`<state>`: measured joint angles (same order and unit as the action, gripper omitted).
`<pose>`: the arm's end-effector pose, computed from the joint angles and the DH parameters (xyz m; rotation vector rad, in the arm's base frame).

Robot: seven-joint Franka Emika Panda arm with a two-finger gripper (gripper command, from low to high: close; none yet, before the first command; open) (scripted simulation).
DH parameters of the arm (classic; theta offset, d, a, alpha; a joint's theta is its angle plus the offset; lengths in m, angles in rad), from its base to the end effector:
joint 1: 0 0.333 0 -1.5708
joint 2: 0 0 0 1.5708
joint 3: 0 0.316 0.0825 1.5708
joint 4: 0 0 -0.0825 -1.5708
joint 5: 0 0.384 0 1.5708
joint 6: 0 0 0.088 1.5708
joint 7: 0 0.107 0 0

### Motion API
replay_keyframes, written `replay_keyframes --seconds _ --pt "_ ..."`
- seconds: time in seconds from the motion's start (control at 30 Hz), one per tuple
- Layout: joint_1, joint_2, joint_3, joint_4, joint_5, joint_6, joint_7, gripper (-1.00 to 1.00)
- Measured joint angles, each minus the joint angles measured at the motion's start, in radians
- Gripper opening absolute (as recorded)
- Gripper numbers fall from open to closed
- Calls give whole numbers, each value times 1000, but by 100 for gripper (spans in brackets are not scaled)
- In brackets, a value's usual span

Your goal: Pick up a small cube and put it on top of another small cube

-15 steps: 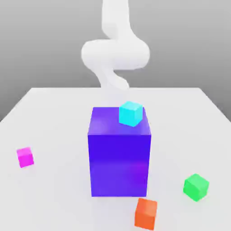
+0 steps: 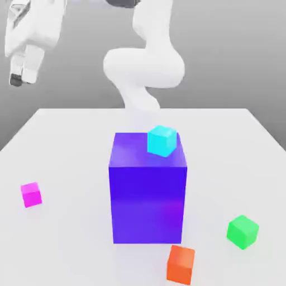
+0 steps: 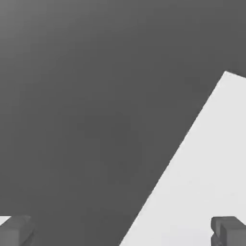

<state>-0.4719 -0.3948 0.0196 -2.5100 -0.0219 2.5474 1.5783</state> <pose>0.4055 -0.1963 0.4678 -1.5377 2.4348 -0.5529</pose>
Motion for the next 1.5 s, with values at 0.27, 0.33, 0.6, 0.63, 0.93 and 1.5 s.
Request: replay_keyframes --seconds 0.27,0.33,0.6,0.63,0.93,1.5 --pt "-179 183 -28 -95 -19 112 358 0" --pt "-216 229 -43 -119 -22 139 447 0" --pt "-360 412 -119 -214 12 252 767 0" --pt "-373 435 -126 -226 26 266 800 0" --pt "-435 699 -67 -204 132 469 800 -100" --pt "-312 474 -13 -172 57 287 745 -100"
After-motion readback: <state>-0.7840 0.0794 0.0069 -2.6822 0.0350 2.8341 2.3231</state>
